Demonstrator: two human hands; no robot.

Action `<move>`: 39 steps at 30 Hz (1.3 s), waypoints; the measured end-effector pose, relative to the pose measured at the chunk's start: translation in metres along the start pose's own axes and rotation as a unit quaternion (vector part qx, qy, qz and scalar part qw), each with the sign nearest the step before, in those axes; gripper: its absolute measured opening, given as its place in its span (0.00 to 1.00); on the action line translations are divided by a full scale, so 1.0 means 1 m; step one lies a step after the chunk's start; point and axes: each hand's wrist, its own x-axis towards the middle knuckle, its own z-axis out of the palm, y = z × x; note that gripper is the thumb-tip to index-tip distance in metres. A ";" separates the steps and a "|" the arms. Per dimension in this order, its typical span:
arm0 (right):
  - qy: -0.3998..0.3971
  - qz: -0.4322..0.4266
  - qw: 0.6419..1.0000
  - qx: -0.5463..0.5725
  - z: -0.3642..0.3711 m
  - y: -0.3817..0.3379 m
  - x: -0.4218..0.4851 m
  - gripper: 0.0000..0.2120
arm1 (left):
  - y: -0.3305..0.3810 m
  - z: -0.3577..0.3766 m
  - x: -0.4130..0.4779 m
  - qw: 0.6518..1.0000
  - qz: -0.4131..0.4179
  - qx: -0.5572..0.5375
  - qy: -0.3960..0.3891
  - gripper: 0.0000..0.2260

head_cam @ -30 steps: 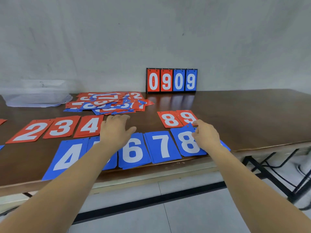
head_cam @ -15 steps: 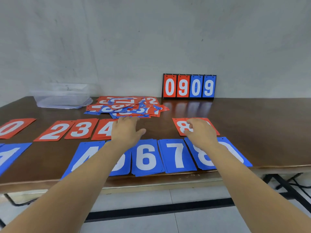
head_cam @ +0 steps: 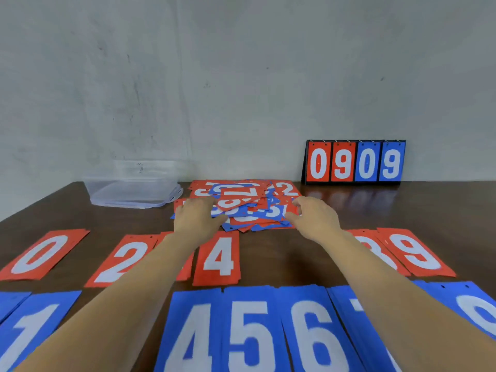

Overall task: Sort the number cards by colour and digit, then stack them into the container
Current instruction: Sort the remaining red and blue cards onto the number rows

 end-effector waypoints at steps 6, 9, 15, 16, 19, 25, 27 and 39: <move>-0.037 0.050 0.998 0.020 0.040 -0.036 0.067 0.22 | -0.042 0.021 0.076 0.999 -0.002 -0.017 -0.041 0.25; -0.030 0.087 0.994 0.060 0.060 -0.049 0.097 0.23 | -0.049 0.038 0.107 0.996 -0.006 -0.065 -0.069 0.30; -0.073 0.158 0.980 0.100 0.094 -0.068 0.145 0.47 | -0.048 0.074 0.147 0.984 -0.030 -0.104 -0.145 0.49; -0.081 0.166 0.978 0.098 0.098 -0.072 0.149 0.49 | -0.049 0.080 0.150 0.983 -0.031 -0.096 -0.152 0.51; -0.098 0.183 0.977 0.052 0.111 -0.078 0.157 0.51 | -0.047 0.091 0.154 0.988 -0.019 -0.048 -0.147 0.50; -0.055 0.229 0.967 0.094 0.114 -0.068 0.172 0.39 | -0.046 0.085 0.158 0.988 -0.004 -0.040 -0.148 0.43; 0.009 0.229 0.968 0.099 0.112 -0.059 0.174 0.22 | -0.045 0.082 0.158 0.988 0.000 -0.029 -0.148 0.40; 0.063 0.154 0.902 0.397 0.038 -0.012 0.140 0.09 | -0.041 0.057 0.138 0.950 -0.083 -0.298 -0.032 0.09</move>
